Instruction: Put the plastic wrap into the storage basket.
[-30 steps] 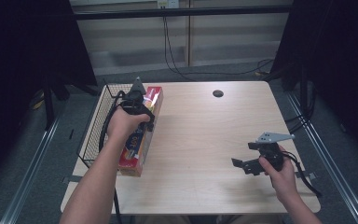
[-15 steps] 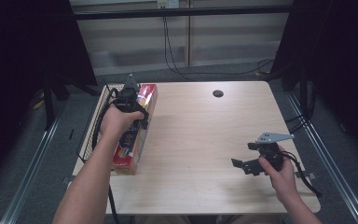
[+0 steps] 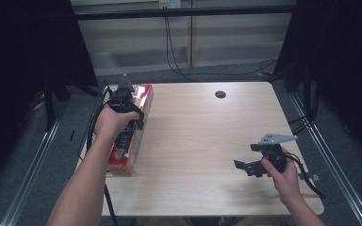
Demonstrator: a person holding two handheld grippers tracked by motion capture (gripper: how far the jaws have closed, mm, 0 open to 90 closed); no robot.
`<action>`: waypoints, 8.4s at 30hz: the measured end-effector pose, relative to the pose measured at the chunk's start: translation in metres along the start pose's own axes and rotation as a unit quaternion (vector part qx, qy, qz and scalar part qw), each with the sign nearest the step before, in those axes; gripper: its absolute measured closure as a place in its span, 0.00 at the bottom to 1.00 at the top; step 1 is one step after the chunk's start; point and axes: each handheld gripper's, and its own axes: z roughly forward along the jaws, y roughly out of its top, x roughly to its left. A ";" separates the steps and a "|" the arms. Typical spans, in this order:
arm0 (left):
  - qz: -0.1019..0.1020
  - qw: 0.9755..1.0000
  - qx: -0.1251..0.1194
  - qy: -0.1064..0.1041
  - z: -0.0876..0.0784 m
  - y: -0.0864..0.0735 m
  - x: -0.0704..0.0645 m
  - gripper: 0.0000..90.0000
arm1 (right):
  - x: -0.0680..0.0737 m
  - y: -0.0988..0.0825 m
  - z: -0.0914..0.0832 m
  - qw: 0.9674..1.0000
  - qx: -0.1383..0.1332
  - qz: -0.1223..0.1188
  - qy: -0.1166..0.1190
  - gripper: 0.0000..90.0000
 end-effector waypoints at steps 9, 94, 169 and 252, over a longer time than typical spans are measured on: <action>-0.008 1.000 -0.002 0.007 -0.001 -0.001 0.009 0.48 | 0.000 0.000 -0.001 1.000 -0.001 0.001 -0.002 0.02; -0.050 0.998 0.006 0.032 0.041 -0.009 0.073 0.48 | 0.000 0.000 0.002 1.000 0.006 -0.005 -0.001 0.02; -0.079 0.997 -0.017 0.008 0.057 -0.013 0.093 0.30 | 0.002 -0.001 0.003 1.000 0.014 -0.006 0.006 0.02; 0.114 0.987 -0.056 -0.100 0.006 -0.020 -0.008 0.12 | 0.005 0.001 0.004 1.000 0.018 -0.010 0.015 0.02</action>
